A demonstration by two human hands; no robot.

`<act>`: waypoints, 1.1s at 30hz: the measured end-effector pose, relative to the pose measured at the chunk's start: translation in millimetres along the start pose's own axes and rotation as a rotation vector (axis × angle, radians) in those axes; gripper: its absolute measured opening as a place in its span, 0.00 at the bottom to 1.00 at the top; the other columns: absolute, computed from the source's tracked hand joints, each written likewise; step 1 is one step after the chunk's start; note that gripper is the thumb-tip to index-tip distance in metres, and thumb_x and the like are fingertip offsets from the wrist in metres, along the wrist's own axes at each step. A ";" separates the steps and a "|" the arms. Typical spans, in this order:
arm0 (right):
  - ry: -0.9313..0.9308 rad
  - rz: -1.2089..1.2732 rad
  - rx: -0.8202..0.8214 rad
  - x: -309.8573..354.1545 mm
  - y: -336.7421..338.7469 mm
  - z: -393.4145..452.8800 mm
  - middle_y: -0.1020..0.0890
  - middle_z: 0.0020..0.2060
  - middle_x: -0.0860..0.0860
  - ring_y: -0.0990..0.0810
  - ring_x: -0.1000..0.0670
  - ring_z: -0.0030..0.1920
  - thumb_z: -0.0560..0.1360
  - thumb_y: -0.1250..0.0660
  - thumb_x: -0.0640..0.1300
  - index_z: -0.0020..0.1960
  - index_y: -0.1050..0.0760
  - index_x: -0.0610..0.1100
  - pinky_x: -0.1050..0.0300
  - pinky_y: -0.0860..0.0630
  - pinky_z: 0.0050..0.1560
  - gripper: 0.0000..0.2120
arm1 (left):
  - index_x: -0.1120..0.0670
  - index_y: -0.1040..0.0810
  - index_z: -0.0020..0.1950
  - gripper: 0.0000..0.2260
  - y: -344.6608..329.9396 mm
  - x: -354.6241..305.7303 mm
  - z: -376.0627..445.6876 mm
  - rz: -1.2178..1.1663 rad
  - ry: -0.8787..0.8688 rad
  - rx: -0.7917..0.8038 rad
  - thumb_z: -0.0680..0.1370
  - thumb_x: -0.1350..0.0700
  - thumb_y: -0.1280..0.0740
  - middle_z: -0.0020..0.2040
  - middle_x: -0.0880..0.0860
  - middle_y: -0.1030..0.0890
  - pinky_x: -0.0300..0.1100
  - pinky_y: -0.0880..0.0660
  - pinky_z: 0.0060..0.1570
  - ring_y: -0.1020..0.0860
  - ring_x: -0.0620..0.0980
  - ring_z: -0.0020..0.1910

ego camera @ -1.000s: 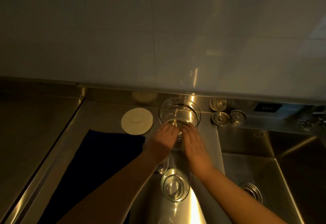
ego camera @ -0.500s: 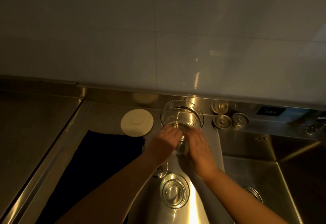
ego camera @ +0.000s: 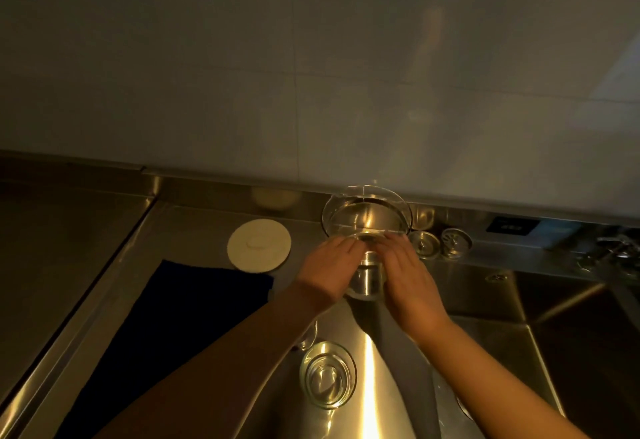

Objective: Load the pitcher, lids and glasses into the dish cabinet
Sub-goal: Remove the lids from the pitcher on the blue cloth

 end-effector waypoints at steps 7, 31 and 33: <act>0.064 0.011 -0.056 22.0 10.6 11.9 0.24 0.60 0.42 0.30 0.42 0.66 0.61 0.24 0.31 0.62 0.27 0.36 0.44 0.38 0.70 0.30 | 0.57 0.23 0.54 0.17 38.7 0.0 -22.3 0.049 -0.012 -0.137 0.67 0.63 0.26 0.52 0.55 0.20 0.43 0.27 0.51 0.22 0.54 0.52; 0.346 0.314 -0.096 209.3 -16.3 32.6 0.24 0.50 0.46 0.27 0.47 0.54 0.70 0.49 0.40 0.56 0.29 0.41 0.63 0.47 0.70 0.18 | 0.59 0.21 0.57 0.12 141.1 56.0 -210.1 0.074 0.196 -0.317 0.74 0.63 0.30 0.51 0.56 0.19 0.50 0.24 0.48 0.23 0.54 0.50; 0.333 0.277 -0.069 225.2 -24.4 33.0 0.24 0.51 0.46 0.26 0.46 0.55 0.70 0.48 0.41 0.57 0.28 0.40 0.63 0.44 0.68 0.18 | 0.59 0.21 0.56 0.12 143.5 70.1 -224.3 0.058 0.169 -0.316 0.73 0.64 0.29 0.49 0.56 0.19 0.47 0.24 0.47 0.22 0.54 0.49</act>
Point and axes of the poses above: each hand's wrist, its own z-axis towards the middle knuckle, its own y-axis out of the back of the hand, x = y × z, the point moved 2 cm from there along z, towards the middle knuckle
